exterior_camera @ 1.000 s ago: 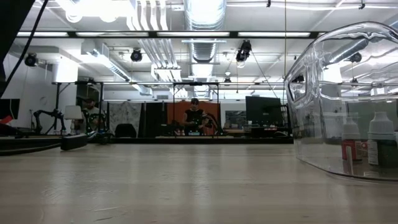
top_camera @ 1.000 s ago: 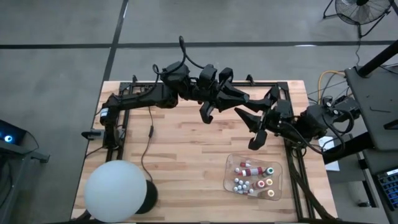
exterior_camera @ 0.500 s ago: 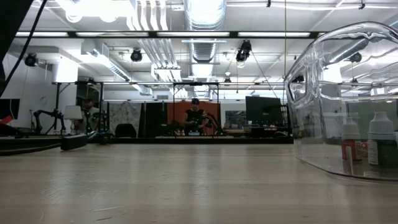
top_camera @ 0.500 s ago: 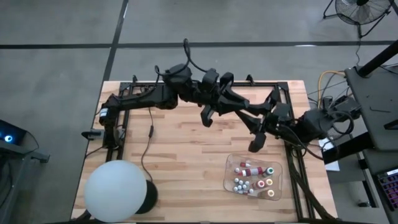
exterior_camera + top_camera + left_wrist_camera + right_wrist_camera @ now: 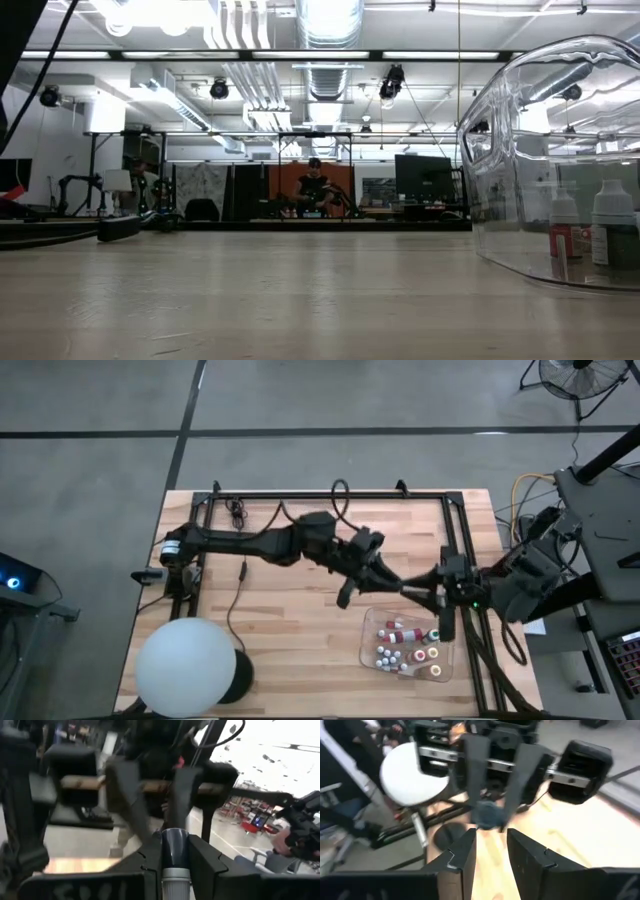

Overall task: Pick & Place food coloring
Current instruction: Put the black food color into the transparent bin

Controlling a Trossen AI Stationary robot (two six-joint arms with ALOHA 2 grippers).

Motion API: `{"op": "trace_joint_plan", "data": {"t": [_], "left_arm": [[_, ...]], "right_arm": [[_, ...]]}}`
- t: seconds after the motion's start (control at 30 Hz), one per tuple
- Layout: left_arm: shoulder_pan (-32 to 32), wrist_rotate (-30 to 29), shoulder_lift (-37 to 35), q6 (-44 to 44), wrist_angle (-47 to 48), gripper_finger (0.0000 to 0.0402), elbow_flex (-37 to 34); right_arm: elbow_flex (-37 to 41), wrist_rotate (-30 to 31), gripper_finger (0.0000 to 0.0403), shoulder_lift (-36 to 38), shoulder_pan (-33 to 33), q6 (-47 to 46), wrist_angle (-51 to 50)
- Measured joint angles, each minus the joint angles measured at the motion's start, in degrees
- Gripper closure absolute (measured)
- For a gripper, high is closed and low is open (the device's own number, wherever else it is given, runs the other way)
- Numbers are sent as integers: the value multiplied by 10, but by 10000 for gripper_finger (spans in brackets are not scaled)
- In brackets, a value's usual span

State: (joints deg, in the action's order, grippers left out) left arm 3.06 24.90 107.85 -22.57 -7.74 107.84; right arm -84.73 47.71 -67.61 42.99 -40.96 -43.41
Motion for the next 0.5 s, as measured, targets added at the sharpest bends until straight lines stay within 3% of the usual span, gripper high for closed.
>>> {"op": "trace_joint_plan", "data": {"t": [0.33, 0.5], "left_arm": [[25, -102, -1, -53, -3, 358, -83], [28, -146, -1, -139, -2, 358, -117]], "right_arm": [[13, -70, 301, -2, 106, -88, -31], [14, -70, 303, -2, 142, -87, -31]]}}
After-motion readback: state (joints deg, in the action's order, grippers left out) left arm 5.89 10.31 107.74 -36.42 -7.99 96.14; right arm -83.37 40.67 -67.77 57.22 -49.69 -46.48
